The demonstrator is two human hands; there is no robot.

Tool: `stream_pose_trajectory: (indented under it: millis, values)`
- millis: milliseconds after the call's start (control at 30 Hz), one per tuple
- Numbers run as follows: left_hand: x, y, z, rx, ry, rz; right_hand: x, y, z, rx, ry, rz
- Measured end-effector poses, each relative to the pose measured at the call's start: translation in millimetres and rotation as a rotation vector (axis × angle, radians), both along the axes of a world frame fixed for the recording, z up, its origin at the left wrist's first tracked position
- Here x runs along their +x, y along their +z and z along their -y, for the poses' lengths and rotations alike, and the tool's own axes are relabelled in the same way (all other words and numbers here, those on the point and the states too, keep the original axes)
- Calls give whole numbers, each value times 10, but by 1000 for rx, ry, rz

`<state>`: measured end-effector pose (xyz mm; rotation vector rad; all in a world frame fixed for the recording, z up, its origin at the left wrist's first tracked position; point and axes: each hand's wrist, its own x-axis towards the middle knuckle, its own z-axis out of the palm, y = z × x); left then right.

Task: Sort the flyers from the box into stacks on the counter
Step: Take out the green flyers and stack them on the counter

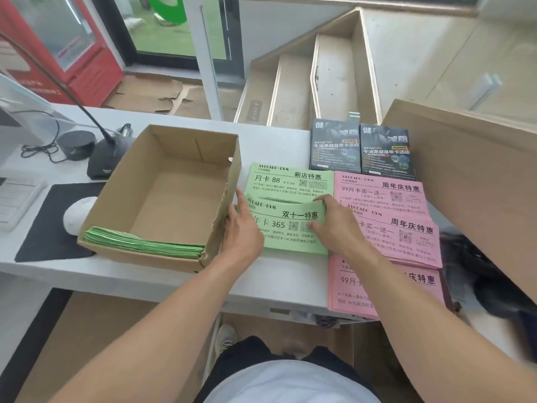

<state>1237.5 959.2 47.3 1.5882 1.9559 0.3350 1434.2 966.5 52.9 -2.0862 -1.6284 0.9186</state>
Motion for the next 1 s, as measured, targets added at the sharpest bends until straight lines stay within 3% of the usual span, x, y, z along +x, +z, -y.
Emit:
stream_pose_trajectory:
  millis: [133, 200, 367, 700, 900, 1000]
  values:
    - [-54, -41, -18, -94, -22, 62, -52, -98, 92, 203, 102, 445]
    - [-83, -56, 11, -141, -42, 75, -90, -93, 151, 249, 218, 543]
    - [-144, -80, 69, -158, -123, 23, -169, -102, 345, 73, 467, 515]
    - [-158, -144, 66, -65, -161, -35, -190, -121, 288, 66, 427, 570]
    - [-137, 249, 395, -9, -300, 143, -287, 72, 318, 19, 407, 555]
    - [-309, 587, 632, 318, -395, 373, -572, 366, 258, 251, 354, 370]
